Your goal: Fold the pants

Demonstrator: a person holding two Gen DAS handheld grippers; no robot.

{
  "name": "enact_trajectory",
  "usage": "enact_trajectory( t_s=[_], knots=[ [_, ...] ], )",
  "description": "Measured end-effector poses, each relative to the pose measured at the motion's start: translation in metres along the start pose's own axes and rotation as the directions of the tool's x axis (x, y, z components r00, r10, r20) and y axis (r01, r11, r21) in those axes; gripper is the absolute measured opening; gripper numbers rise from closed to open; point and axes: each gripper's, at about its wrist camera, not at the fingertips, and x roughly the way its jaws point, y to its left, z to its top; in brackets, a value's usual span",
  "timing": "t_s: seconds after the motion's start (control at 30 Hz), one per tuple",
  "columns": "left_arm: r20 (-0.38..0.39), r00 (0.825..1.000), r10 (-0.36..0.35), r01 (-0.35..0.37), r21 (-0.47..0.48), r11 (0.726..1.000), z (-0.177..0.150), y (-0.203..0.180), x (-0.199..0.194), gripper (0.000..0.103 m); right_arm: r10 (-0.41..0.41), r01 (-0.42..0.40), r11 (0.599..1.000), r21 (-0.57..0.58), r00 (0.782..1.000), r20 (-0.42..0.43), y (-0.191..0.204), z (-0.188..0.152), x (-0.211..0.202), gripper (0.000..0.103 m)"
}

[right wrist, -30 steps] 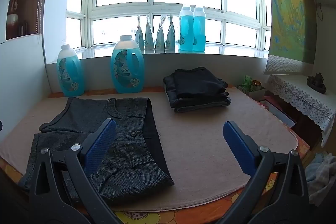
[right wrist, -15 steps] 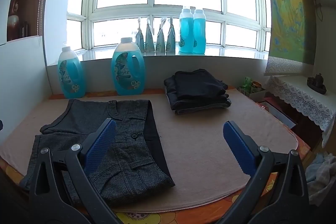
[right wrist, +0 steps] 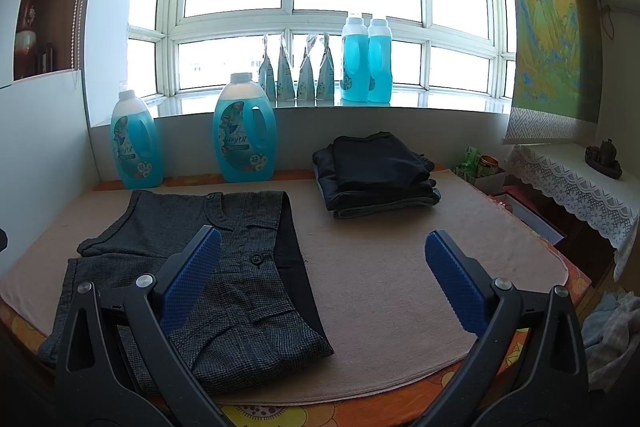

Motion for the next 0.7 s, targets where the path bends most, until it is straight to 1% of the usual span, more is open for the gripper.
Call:
enact_trajectory(
  t_s=[0.7],
  knots=[
    [-0.003,1.000,-0.002,0.002,-0.004,1.000,-0.0008,0.0035,0.0003,0.103,0.003,-0.003,1.000,0.003,1.000,-0.001,-0.0017,0.0010,-0.0017,0.103]
  ],
)
